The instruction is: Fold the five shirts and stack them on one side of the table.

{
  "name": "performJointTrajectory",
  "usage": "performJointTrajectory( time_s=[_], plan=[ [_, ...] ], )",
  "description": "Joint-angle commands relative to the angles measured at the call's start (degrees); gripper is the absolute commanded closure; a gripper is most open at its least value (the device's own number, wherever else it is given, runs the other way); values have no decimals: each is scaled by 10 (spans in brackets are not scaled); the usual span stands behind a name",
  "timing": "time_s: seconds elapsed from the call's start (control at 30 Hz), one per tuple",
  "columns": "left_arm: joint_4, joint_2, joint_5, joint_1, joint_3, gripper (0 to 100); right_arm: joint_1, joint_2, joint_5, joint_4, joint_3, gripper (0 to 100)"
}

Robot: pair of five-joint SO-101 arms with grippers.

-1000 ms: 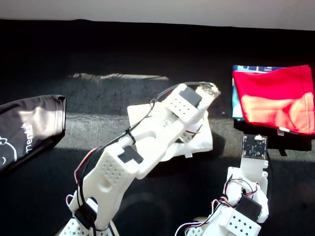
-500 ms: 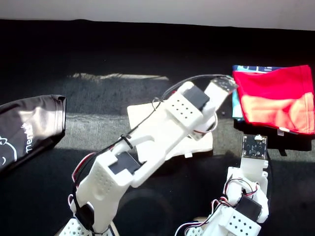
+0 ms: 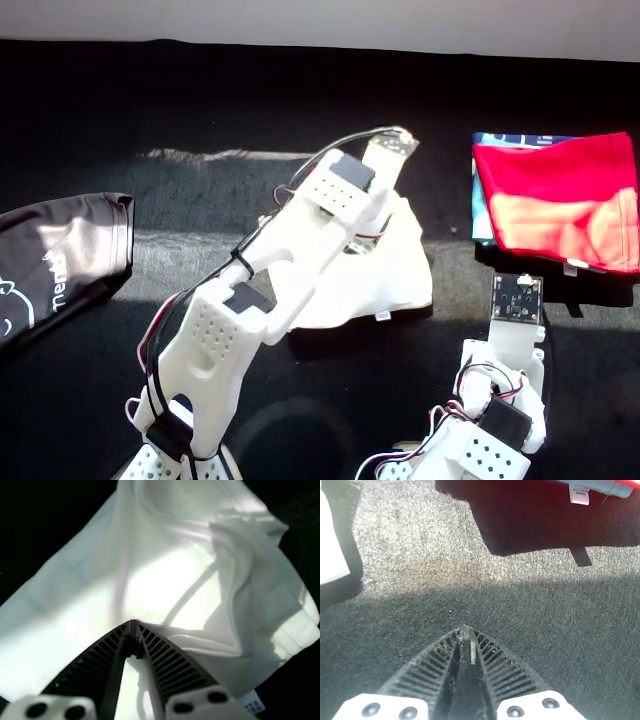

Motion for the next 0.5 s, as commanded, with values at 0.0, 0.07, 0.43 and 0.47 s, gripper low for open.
performJointTrajectory(
  time_s=[0.0,0.07,0.43,0.47],
  plan=[
    [-6,-7,2,7,-20,991,0,-5,-5,1,72,991],
    [8,-7,2,22,-21,991,0,-5,-5,1,72,991],
    [55,-64,21,131,-26,991,0,-5,-5,1,72,991],
    [55,-73,21,137,-26,991,0,-5,-5,1,72,991]
  ],
)
